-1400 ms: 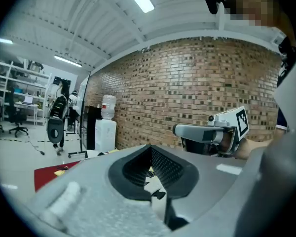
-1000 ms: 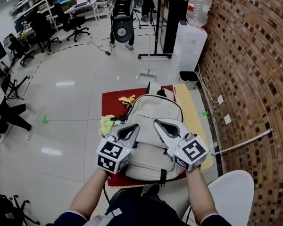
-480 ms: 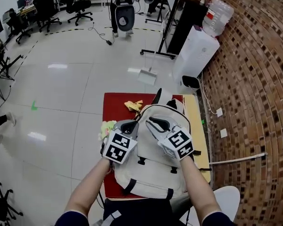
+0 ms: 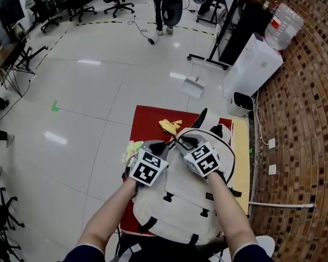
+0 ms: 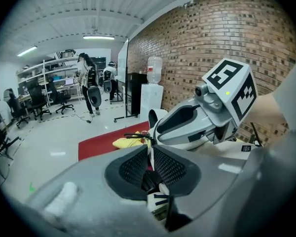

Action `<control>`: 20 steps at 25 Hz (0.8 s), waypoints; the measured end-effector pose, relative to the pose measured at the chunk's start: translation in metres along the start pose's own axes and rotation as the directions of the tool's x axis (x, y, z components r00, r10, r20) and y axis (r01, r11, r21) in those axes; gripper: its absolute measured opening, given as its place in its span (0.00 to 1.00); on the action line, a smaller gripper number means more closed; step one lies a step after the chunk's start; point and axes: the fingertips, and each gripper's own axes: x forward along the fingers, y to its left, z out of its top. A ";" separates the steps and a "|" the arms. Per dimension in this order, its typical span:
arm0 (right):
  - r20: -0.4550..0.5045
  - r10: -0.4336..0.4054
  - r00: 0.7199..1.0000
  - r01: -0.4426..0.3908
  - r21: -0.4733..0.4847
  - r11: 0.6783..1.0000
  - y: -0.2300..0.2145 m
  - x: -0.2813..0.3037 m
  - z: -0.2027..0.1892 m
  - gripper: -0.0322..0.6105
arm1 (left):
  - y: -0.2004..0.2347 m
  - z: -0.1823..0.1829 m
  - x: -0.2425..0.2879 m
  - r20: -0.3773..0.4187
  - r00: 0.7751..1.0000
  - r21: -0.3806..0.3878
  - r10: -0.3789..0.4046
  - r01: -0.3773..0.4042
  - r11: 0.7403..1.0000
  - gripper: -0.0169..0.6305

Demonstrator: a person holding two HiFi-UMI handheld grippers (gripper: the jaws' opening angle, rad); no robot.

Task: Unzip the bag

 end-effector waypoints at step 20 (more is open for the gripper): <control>-0.036 0.088 0.995 -0.089 -0.034 0.995 -0.002 0.021 -0.003 0.08 | -0.011 -0.013 0.026 -0.086 0.996 0.055 -0.012 0.016 0.998 0.12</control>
